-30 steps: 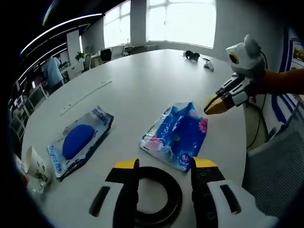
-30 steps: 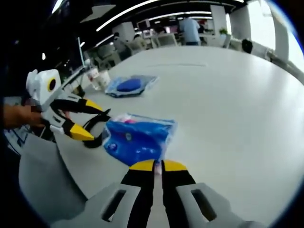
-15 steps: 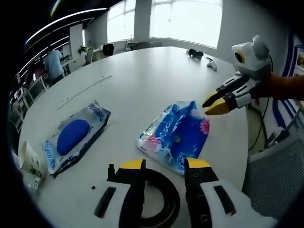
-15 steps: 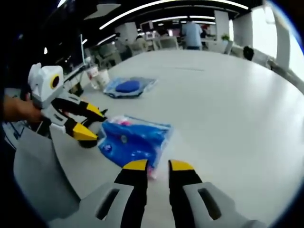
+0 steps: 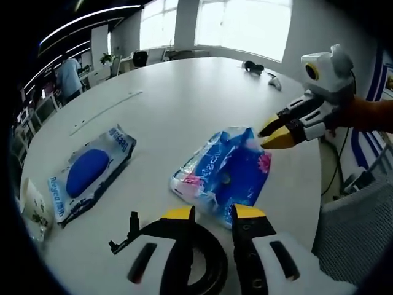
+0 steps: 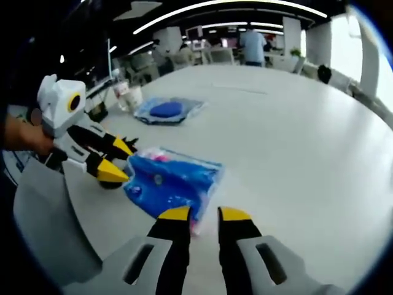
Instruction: Arrange the tabletop items into an orderly group along one side of the table until the central work area is clear of visible clutter.
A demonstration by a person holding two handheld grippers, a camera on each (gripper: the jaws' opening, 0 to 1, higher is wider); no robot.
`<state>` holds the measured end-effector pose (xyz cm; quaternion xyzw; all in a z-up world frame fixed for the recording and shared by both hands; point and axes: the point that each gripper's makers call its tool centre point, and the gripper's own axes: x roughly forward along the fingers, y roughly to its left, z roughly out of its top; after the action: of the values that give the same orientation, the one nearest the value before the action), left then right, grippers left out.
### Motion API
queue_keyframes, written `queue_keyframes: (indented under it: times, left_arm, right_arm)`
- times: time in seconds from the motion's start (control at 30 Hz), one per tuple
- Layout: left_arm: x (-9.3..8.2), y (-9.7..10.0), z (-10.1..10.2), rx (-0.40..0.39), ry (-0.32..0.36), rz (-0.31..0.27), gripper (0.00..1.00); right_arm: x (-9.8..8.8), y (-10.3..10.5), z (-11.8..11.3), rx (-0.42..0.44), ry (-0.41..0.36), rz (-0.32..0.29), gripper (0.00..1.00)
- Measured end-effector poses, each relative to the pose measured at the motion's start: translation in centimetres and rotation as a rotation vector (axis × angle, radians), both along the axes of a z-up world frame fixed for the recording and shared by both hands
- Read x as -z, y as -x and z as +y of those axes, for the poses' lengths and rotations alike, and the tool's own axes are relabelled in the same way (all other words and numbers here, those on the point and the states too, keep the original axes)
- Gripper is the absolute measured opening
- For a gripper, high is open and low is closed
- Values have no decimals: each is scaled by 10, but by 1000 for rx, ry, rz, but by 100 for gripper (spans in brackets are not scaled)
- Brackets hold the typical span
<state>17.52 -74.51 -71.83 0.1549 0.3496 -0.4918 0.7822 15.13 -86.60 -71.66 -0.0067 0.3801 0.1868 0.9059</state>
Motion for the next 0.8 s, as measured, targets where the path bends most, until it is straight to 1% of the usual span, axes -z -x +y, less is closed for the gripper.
queue_keyframes:
  times: [0.13, 0.23, 0.3, 0.47, 0.57, 0.63, 0.8]
  left_arm:
    - [2, -2, 0, -7, -5, 7, 19]
    - [3, -2, 0, -1, -6, 10, 15]
    - [4, -2, 0, -2, -5, 18, 14]
    - [5, -2, -2, -4, -5, 27, 13]
    - [5, -3, -3, 9, -7, 18, 8]
    - [5, -4, -3, 11, -8, 18, 6]
    - [5, -7, -1, 9, -20, 21, 3]
  right_arm:
    - [2, -1, 0, -5, 7, 3, 11]
    - [3, -1, 1, -10, 11, 8, 7]
    - [4, -1, 2, -14, 9, 10, 5]
    - [4, -1, 3, -16, 13, 12, 4]
    - [5, -2, 2, -20, 18, 12, 1]
    - [5, -1, 1, -34, 38, 11, 0]
    - [5, -1, 1, -30, 29, 16, 0]
